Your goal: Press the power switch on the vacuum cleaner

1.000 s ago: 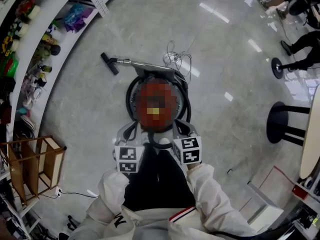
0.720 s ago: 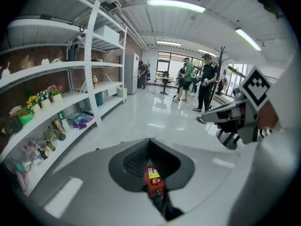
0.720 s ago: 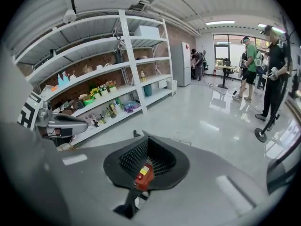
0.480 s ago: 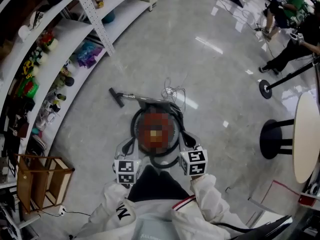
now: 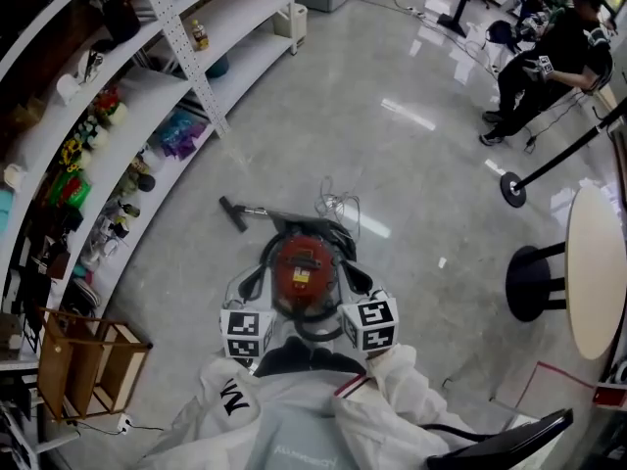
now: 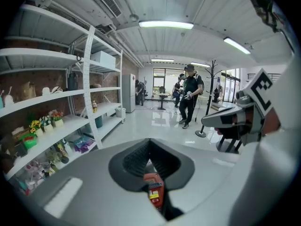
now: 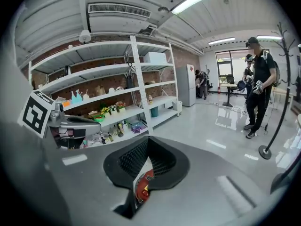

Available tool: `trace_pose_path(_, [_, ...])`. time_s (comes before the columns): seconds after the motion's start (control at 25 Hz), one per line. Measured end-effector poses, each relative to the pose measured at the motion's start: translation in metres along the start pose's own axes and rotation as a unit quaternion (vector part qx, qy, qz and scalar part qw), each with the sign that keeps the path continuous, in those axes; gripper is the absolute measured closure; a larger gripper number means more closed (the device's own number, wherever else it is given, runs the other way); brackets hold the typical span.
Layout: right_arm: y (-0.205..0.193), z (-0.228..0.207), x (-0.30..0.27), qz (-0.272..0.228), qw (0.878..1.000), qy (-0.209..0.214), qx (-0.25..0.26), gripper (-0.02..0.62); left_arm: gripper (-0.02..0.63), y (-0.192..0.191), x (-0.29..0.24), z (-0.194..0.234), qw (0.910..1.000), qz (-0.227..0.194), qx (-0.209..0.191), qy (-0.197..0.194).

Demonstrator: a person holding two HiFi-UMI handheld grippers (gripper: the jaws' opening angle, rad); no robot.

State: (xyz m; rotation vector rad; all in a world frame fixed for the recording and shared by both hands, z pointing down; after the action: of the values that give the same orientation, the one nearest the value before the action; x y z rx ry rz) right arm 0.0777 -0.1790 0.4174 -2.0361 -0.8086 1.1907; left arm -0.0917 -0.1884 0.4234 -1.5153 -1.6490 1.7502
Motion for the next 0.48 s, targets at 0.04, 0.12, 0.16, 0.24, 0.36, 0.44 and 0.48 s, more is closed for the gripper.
trace_pose_path(0.04, [0.001,0.0,0.001,-0.002,1.0,0.004,0.0,0.595,0.606,0.004,0.001,-0.002,1.0,-0.003,-0.002,0.001])
trace_pose_path(0.12, [0.003,0.001,0.004,-0.006,1.0,0.01,0.001,0.595,0.606,0.01,0.004,-0.007,1.0,-0.006,-0.006,0.003])
trace_pose_path(0.16, [0.003,0.001,0.007,-0.006,1.0,0.013,0.0,0.595,0.606,0.012,0.006,-0.009,0.9999,-0.006,-0.007,0.004])
trace_pose_path(0.24, [0.002,0.001,0.015,-0.009,1.0,0.018,0.0,0.595,0.606,0.012,0.012,-0.012,0.9999,-0.004,-0.008,0.009])
trace_pose_path(0.36, [0.001,-0.006,0.024,-0.013,1.0,0.02,-0.003,0.595,0.606,0.008,0.018,-0.015,0.9997,-0.002,-0.004,0.022])
trace_pose_path(0.44, [-0.004,-0.01,0.029,-0.012,1.0,0.021,-0.008,0.595,0.606,0.004,0.024,-0.016,0.9995,-0.001,0.001,0.031])
trace_pose_path(0.48, [-0.006,-0.011,0.03,-0.01,1.0,0.021,-0.011,0.595,0.606,0.002,0.027,-0.016,0.9994,0.001,0.003,0.035])
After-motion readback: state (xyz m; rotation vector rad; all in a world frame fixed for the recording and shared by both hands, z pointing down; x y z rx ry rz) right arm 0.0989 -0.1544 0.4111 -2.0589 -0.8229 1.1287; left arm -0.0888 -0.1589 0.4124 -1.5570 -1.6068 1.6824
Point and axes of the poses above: the fingertips, and each gripper's own axes: x backward along the fingers, z to its left, y out of its top, the point moved 2 cm from there along x, backward along the fingers, and after that the axes turned 15 degrees about -x, right-handed, at the moved point
